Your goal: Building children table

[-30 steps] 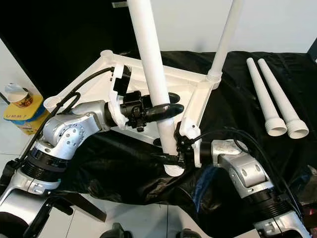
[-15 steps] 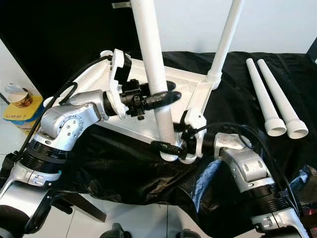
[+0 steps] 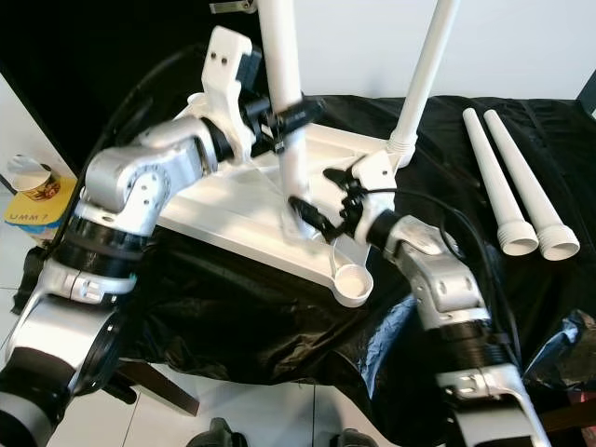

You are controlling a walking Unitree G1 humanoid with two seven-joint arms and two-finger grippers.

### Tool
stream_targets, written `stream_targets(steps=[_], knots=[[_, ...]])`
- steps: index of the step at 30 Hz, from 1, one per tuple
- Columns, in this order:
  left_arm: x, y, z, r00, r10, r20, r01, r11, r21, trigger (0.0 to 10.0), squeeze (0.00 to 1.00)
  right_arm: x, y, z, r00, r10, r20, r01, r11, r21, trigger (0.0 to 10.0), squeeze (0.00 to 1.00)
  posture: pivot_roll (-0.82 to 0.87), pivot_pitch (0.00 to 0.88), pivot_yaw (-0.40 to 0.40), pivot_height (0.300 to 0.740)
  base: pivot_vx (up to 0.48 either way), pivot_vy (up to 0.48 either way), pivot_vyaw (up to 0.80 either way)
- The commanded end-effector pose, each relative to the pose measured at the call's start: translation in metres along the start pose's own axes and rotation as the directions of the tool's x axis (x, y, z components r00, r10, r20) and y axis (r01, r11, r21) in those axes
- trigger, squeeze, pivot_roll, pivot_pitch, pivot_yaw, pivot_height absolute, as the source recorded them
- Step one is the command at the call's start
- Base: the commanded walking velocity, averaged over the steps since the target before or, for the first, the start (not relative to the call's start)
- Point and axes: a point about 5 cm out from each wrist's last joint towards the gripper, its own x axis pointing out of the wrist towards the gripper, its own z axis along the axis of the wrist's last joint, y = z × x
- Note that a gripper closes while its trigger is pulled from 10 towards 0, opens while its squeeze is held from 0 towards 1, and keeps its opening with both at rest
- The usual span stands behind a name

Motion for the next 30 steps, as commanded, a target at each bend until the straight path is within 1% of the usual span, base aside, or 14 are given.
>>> stream_targets(steps=[1,3,5,7,11,12,13,14,15,17,22,25,29,30], knots=[[0.003,0.001,0.007,0.999,0.041,0.015,-0.041,0.999,0.004,10.0,0.00,0.002,-0.001,0.001,0.999,-0.044,0.006,0.044,0.999,-0.008,10.0,0.00,0.01,0.062,-0.001,0.740,0.000,0.000,0.00],[0.004,0.001,0.008,0.999,0.051,0.019,-0.051,0.999,0.002,10.0,0.00,0.003,0.000,0.001,0.999,-0.052,0.006,0.052,0.999,-0.005,10.0,0.00,0.01,0.062,-0.001,0.740,0.000,0.000,0.00],[0.009,-0.001,0.013,0.996,0.082,0.040,-0.082,0.997,-0.001,10.0,0.00,0.011,0.005,0.001,0.995,-0.095,0.029,0.095,0.995,0.006,10.0,0.00,0.01,0.063,-0.004,0.740,0.000,0.000,0.00],[0.009,-0.001,0.013,0.996,0.082,0.040,-0.082,0.997,-0.001,10.0,0.00,0.011,0.005,0.001,0.995,-0.095,0.029,0.095,0.995,0.006,10.0,0.00,0.01,0.063,-0.004,0.740,0.000,0.000,0.00],[0.014,-0.009,0.020,0.993,0.102,0.066,-0.103,0.995,0.009,10.0,0.00,0.019,0.008,0.003,0.985,-0.165,0.053,0.165,0.986,0.007,10.0,0.00,0.02,0.063,-0.009,0.740,0.000,0.000,0.00],[0.016,-0.012,0.022,0.991,0.112,0.078,-0.113,0.993,0.015,10.0,0.00,0.023,0.008,0.004,0.978,-0.202,0.059,0.202,0.979,0.007,10.0,0.00,0.02,0.062,-0.011,0.740,0.000,0.000,0.00],[0.016,-0.012,0.022,0.991,0.112,0.078,-0.113,0.993,0.015,10.0,0.00,0.023,0.008,0.004,0.978,-0.202,0.059,0.202,0.979,0.007,10.0,0.00,0.02,0.062,-0.011,0.740,0.000,0.000,0.00],[0.019,-0.017,0.024,0.988,0.121,0.091,-0.122,0.992,0.011,10.0,0.00,0.027,0.008,0.004,0.967,-0.246,0.067,0.247,0.969,0.005,10.0,0.00,0.02,0.061,-0.012,0.740,0.000,0.000,0.00],[0.019,-0.017,0.024,0.988,0.121,0.091,-0.122,0.992,0.011,10.0,0.00,0.027,0.008,0.004,0.967,-0.246,0.067,0.247,0.969,0.005,10.0,0.00,0.02,0.061,-0.012,0.740,0.000,0.000,0.00],[0.024,-0.025,0.024,0.986,0.129,0.105,-0.129,0.992,0.001,10.0,0.00,0.033,0.010,0.005,0.953,-0.294,0.071,0.294,0.956,0.004,10.0,0.00,0.02,0.059,-0.014,0.740,0.000,0.000,0.00],[0.026,-0.029,0.024,0.985,0.131,0.111,-0.132,0.991,0.000,10.0,0.00,0.036,0.012,0.005,0.946,-0.318,0.070,0.319,0.948,-0.009,10.0,0.00,0.02,0.057,-0.014,0.740,0.000,0.000,0.00],[0.031,-0.037,0.020,0.986,0.125,0.112,-0.127,0.992,0.008,10.0,0.00,0.040,0.017,0.007,0.933,-0.351,0.084,0.356,0.933,-0.046,10.0,0.00,0.02,0.052,-0.013,0.740,0.000,0.000,0.00],[0.034,-0.043,0.018,0.987,0.113,0.110,-0.115,0.993,0.011,10.0,0.00,0.041,0.018,0.006,0.928,-0.363,0.088,0.368,0.928,-0.053,10.0,0.00,0.02,0.051,-0.014,0.740,0.000,0.000,0.00],[0.035,-0.044,0.018,0.988,0.112,0.110,-0.114,0.993,0.011,10.0,0.00,0.042,0.017,0.006,0.926,-0.366,0.088,0.372,0.927,-0.056,8.2,0.00,0.02,0.051,-0.014,0.740,0.000,0.000,0.00]])
